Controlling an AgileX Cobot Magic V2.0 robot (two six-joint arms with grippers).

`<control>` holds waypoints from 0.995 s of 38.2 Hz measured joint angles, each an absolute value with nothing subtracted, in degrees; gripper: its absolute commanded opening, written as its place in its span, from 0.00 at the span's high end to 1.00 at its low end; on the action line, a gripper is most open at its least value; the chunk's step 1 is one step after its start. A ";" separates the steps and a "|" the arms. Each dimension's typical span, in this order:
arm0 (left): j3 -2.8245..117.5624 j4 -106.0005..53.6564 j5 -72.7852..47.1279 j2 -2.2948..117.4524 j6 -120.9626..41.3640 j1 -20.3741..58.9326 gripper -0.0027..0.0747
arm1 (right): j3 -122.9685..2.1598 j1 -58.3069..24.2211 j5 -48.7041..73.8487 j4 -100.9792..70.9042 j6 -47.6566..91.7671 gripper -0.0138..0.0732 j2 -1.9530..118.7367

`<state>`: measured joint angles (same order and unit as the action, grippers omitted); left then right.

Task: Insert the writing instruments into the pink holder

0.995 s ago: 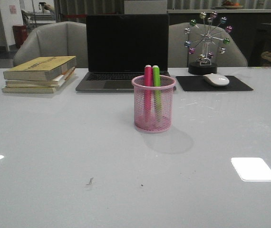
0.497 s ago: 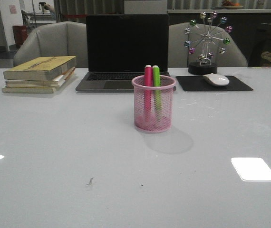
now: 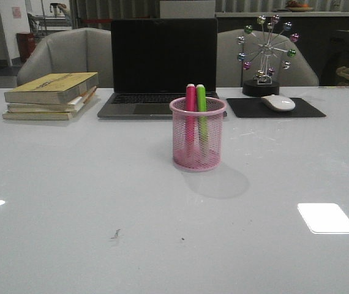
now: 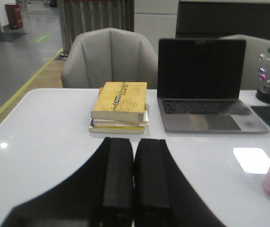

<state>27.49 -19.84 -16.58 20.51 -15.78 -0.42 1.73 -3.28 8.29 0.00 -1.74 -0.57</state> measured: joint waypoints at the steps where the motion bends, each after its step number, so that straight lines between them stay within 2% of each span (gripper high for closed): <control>1: 26.72 -17.49 -15.76 19.65 -12.20 -0.42 0.84 | 1.73 -3.28 8.29 0.00 -1.74 0.79 -0.57; 16: 15.52 -2.17 -12.55 9.97 4.90 -0.42 0.84 | 1.73 -3.28 8.29 0.00 -1.61 0.79 -0.57; 27: 4.59 -1.32 -6.54 0.31 6.07 -0.42 0.84 | 1.73 -3.28 8.29 0.00 -1.49 0.79 -0.57; 38: -0.25 -1.29 -5.32 -0.26 6.07 -0.42 0.84 | 1.73 -3.28 8.15 0.00 -1.49 0.79 -0.57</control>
